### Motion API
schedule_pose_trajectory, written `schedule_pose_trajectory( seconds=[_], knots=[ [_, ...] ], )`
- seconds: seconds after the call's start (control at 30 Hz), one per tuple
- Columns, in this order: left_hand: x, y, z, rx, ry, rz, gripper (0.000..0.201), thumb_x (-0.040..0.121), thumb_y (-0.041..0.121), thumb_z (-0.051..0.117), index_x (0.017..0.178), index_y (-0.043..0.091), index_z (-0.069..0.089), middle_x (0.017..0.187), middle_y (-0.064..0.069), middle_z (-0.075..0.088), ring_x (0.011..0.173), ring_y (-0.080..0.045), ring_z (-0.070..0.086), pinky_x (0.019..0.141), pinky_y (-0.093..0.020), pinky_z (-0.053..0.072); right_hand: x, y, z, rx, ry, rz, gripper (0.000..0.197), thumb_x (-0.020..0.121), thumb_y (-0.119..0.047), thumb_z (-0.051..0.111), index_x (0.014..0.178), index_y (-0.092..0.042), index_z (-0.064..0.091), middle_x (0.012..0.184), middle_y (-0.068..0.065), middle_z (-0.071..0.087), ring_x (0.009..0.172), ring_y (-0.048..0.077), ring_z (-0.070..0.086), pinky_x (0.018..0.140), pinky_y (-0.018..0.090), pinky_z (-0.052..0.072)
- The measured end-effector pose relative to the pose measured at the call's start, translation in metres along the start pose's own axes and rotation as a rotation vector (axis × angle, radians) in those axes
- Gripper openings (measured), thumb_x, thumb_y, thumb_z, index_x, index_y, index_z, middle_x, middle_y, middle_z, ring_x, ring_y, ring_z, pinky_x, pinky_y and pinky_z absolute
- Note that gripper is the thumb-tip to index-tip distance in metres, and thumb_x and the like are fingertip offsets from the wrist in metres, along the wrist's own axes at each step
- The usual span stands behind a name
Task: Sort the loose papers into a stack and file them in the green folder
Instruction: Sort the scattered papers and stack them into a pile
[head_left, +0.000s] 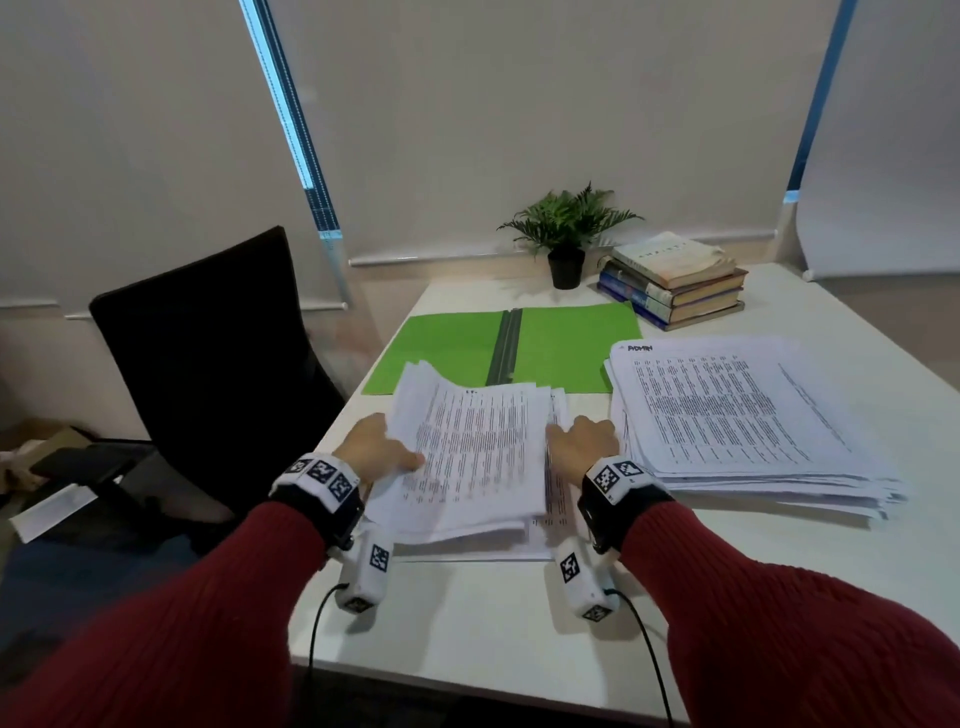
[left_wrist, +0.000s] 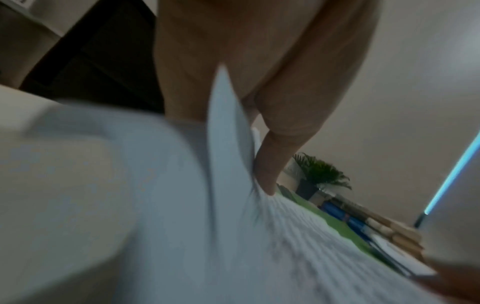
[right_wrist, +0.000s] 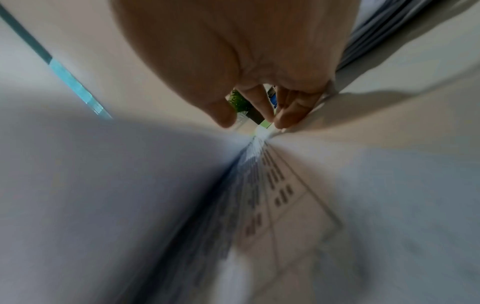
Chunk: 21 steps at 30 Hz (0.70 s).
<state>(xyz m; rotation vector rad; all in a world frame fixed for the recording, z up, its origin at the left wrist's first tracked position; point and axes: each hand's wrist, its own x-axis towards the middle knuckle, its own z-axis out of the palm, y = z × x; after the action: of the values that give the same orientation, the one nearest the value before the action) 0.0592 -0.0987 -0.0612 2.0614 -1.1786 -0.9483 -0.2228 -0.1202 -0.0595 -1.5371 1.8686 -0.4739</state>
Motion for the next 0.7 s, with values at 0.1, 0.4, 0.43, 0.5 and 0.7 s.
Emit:
schedule_pose_trajectory(
  seconds=[0.1,0.4,0.43,0.5,0.7],
  knots=[
    [-0.026,0.023,0.016,0.29,0.052,-0.061,0.079,0.078,0.048,0.09,0.131,0.0,0.057,0.131,-0.011,0.065,0.124,-0.037,0.063,0.1,-0.038,0.053,0.0,-0.003,-0.004,0.091,-0.017,0.055,0.069,0.104,-0.054,0.033,0.142,0.0,0.05,0.155,0.024,0.032,0.133,0.041,0.047,0.111,0.045,0.04],
    [-0.045,0.052,0.051,0.262,0.041,-0.064,0.053,0.086,0.04,0.087,0.081,0.008,0.046,0.106,-0.009,0.057,0.099,-0.03,0.055,0.081,-0.034,0.045,-0.012,-0.012,0.002,-0.033,-0.108,0.011,0.019,0.093,-0.021,0.062,0.086,-0.01,0.046,0.125,0.015,0.049,0.097,0.03,0.06,0.086,0.04,0.055],
    [-0.046,0.052,0.052,0.227,0.038,-0.066,0.052,0.084,0.038,0.089,0.083,0.007,0.047,0.106,-0.009,0.056,0.099,-0.03,0.054,0.081,-0.034,0.045,-0.011,-0.01,0.001,0.006,-0.101,0.011,0.021,0.092,-0.015,0.061,0.079,-0.011,0.045,0.106,0.012,0.054,0.083,0.026,0.061,0.074,0.035,0.055],
    [-0.044,0.048,0.054,0.205,0.026,-0.088,0.05,0.08,0.035,0.093,0.086,0.006,0.053,0.102,-0.008,0.061,0.094,-0.029,0.059,0.08,-0.034,0.047,-0.01,-0.005,-0.002,0.1,-0.099,0.02,0.027,0.091,-0.006,0.058,0.071,-0.012,0.04,0.072,0.004,0.048,0.059,0.018,0.05,0.052,0.026,0.041],
    [-0.047,0.043,0.059,0.419,0.026,-0.138,0.088,0.068,0.059,0.093,0.126,0.003,0.06,0.139,-0.02,0.059,0.12,-0.036,0.06,0.098,-0.043,0.054,-0.013,0.011,0.002,0.34,-0.237,-0.077,0.053,0.082,-0.004,0.054,0.132,-0.013,0.038,0.101,0.01,0.06,0.082,0.027,0.066,0.066,0.039,0.059]
  ],
)
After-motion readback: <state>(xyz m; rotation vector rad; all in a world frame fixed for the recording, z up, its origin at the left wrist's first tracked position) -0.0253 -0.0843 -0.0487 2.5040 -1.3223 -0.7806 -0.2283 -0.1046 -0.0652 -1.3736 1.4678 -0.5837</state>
